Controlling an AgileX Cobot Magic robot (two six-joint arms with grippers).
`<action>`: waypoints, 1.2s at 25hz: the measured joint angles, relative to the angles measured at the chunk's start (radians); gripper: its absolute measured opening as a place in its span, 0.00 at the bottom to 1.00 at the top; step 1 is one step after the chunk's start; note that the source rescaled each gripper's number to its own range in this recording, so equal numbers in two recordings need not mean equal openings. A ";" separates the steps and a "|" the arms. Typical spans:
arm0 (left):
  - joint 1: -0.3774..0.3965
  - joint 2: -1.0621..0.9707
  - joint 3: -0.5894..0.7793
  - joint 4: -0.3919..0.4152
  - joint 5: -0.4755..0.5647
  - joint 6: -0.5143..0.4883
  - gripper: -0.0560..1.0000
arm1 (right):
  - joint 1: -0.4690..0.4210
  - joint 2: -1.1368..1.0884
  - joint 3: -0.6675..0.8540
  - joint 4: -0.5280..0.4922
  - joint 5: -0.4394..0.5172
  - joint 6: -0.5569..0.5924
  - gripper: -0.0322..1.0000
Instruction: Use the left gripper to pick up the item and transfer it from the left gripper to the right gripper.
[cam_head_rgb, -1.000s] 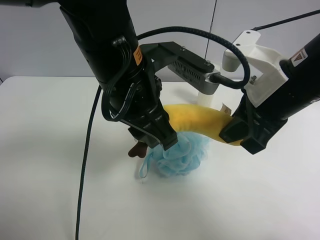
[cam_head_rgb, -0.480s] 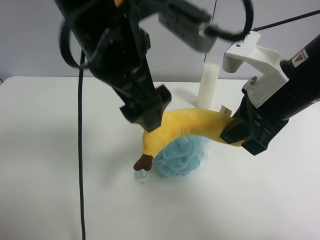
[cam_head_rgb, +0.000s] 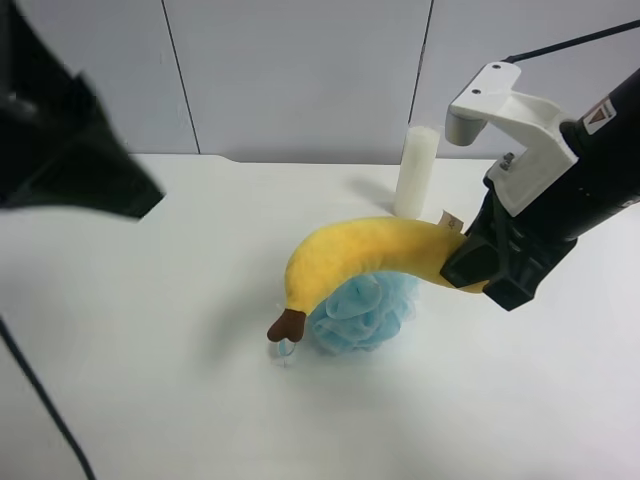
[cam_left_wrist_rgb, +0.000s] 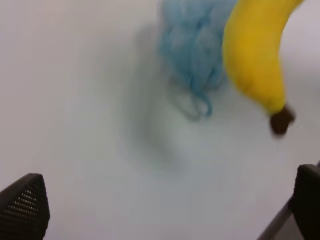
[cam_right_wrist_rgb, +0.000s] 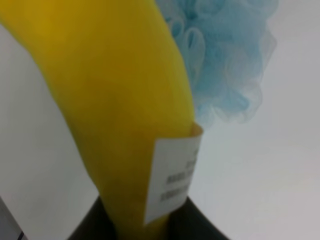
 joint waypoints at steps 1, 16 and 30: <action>0.000 -0.049 0.078 0.000 0.001 -0.015 1.00 | 0.000 0.000 0.000 0.000 0.000 0.000 0.03; 0.000 -0.865 0.722 -0.044 -0.150 -0.108 1.00 | 0.000 0.000 0.000 0.000 0.000 0.000 0.03; -0.002 -1.148 0.743 -0.078 -0.149 -0.067 1.00 | 0.000 0.000 0.000 0.000 -0.055 0.000 0.03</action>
